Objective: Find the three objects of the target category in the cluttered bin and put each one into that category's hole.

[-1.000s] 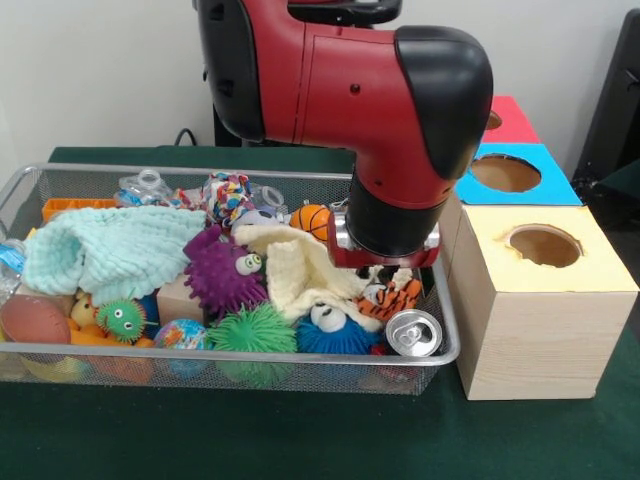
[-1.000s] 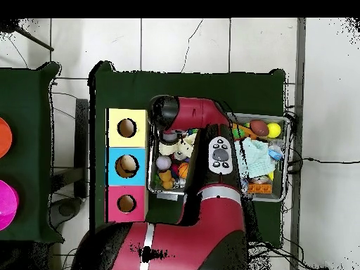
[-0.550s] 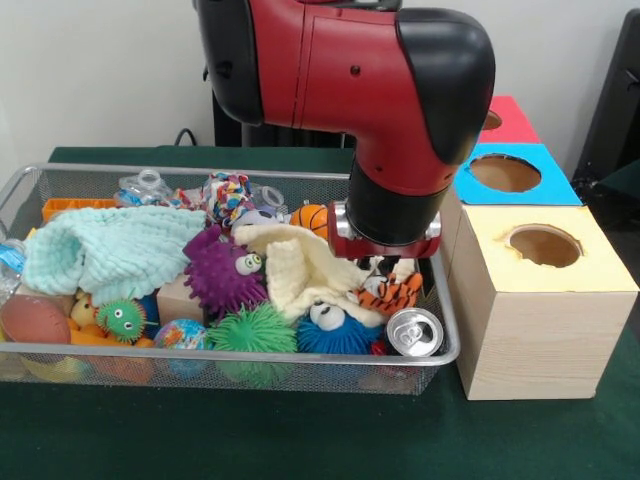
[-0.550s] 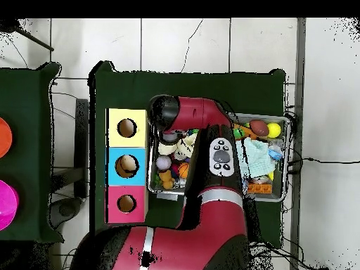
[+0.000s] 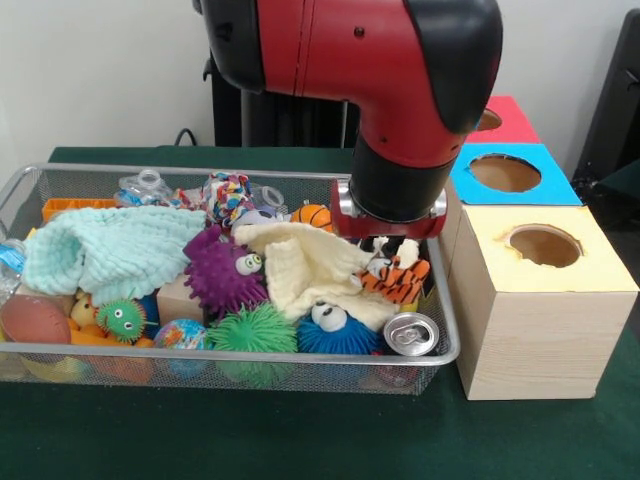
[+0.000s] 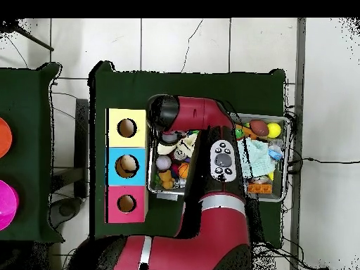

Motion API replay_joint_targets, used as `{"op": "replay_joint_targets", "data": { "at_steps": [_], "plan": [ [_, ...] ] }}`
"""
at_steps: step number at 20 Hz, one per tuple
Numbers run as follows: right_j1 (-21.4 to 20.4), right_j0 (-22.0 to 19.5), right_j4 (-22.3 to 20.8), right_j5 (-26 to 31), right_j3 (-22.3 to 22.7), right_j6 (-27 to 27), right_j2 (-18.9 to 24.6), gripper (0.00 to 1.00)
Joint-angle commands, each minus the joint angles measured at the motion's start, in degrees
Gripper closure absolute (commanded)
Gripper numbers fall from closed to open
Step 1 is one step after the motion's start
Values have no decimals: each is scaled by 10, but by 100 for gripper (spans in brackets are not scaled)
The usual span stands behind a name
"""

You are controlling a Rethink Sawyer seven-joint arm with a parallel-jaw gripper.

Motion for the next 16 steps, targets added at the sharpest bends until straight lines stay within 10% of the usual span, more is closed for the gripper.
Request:
{"op": "replay_joint_targets", "data": {
  "at_steps": [1, 16],
  "plan": [
    [-30, -2, 18, 22, 60, 56, 33, 100],
    [-31, -5, 18, 34, 59, 50, 36, 100]
  ]
}}
